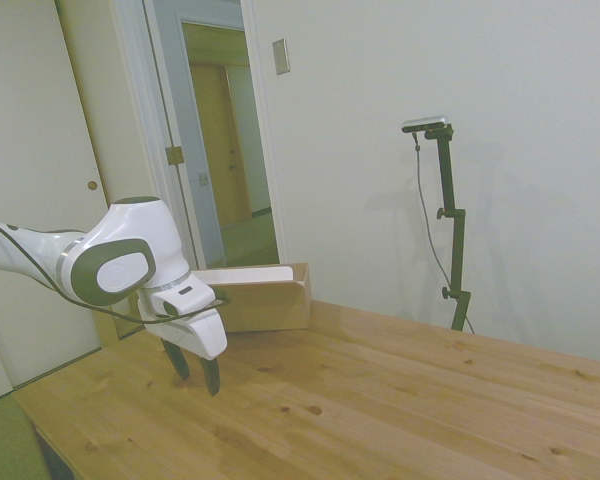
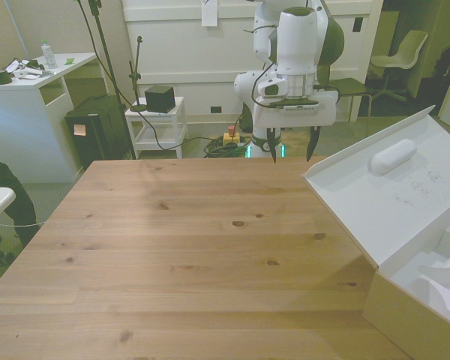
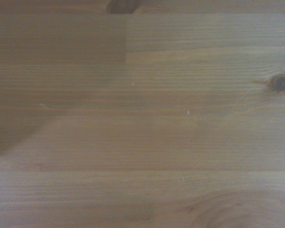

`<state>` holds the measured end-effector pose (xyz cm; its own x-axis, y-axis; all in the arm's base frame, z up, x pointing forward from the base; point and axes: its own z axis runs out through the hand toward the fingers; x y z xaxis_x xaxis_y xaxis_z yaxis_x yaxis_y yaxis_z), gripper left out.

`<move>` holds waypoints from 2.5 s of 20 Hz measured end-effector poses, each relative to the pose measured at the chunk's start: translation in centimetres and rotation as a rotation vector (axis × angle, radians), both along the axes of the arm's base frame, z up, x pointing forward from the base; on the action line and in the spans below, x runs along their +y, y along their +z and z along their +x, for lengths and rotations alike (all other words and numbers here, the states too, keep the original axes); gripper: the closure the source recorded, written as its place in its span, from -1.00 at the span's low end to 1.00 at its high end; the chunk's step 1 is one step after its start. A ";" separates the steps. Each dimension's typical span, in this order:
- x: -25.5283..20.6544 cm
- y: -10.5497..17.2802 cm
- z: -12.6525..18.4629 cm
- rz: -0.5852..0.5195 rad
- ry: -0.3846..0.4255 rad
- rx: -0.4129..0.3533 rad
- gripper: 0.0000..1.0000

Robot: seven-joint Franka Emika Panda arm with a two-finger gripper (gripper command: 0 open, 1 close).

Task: Close the box

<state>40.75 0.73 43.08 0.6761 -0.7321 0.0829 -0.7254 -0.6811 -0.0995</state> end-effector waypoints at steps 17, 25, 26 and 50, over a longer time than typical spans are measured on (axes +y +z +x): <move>3.5 5.6 5.8 -0.014 0.134 -0.107 -1.00; 7.8 8.8 11.7 -0.051 0.242 -0.172 -1.00; 8.1 9.3 12.5 -0.056 0.251 -0.183 -1.00; 15.8 23.5 25.8 -0.123 0.316 -0.358 -1.00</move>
